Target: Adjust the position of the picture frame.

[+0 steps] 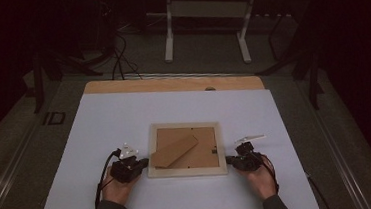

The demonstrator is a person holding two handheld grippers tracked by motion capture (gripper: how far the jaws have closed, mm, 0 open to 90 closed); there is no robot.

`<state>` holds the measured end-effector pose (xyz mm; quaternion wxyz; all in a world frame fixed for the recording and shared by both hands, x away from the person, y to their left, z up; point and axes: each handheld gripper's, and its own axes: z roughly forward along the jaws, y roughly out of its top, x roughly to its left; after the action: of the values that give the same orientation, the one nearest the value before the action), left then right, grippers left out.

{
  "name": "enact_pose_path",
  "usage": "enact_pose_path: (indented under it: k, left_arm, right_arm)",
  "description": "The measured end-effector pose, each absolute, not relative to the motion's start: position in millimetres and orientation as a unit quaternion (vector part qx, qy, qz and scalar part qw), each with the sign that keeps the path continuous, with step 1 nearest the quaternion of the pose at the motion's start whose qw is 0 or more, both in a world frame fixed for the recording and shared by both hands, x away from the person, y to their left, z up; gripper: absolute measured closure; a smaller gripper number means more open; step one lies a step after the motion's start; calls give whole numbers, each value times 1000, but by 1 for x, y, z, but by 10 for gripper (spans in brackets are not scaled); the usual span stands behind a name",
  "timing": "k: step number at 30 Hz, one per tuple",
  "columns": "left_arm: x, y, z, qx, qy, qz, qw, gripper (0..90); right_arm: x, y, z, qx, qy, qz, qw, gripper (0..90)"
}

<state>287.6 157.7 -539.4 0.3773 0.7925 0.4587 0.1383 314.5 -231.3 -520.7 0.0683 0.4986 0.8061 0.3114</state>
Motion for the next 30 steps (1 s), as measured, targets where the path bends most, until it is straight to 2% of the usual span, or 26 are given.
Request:
enact_pose_path:
  k: [30]
  left_arm:
    - [298, 171, -537, 773, 488, 150, 377, 900]
  right_arm:
    - [328, -208, -522, 493, 808, 309, 92, 900]
